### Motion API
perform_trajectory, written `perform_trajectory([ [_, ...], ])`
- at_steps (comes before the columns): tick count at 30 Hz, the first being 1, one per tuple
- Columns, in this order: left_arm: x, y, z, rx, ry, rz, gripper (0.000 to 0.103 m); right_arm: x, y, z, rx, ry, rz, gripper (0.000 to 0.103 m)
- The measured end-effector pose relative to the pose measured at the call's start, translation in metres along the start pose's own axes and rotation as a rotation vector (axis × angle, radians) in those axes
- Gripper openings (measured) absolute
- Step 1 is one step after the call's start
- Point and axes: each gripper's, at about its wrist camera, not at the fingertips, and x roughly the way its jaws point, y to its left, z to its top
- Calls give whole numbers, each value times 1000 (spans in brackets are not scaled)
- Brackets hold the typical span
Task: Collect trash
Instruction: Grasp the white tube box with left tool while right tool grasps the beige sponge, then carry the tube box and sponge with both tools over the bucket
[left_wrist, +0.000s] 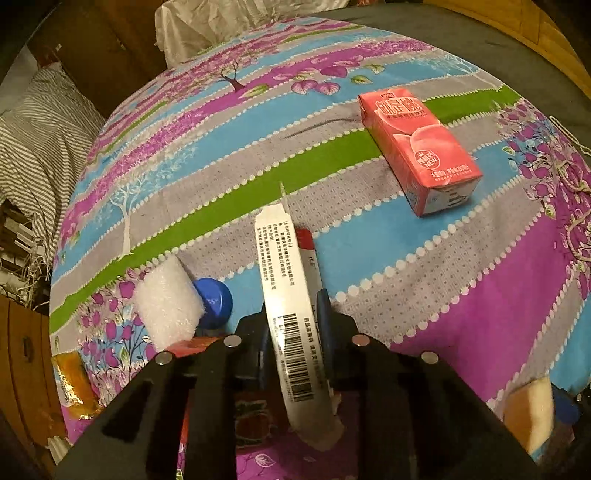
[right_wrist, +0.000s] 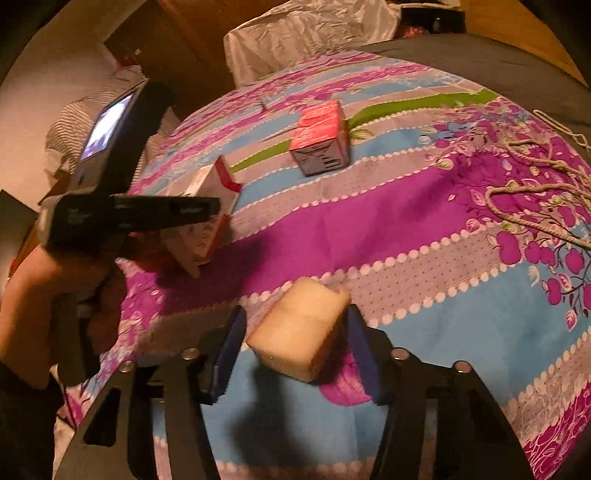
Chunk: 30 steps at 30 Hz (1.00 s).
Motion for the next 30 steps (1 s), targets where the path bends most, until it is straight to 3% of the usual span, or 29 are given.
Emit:
perform_trajectory([
  [8, -14, -3, -15, -22, -62, -30, 17, 0, 3, -5, -68, -44, -55, 36],
  [18, -95, 29, -82, -164, -282, -101, 17, -50, 32, -3, -211, -268, -86, 34],
  [22, -128, 48, -115, -244, -371, -80, 17, -70, 51, -2, -262, -342, -78, 34],
  [26, -164, 58, -146, -303, -484, -6, 17, -95, 80, -6, -315, -411, -64, 34],
  [30, -185, 60, -168, -338, -548, 27, 17, -116, 109, -10, -374, -471, -62, 34],
])
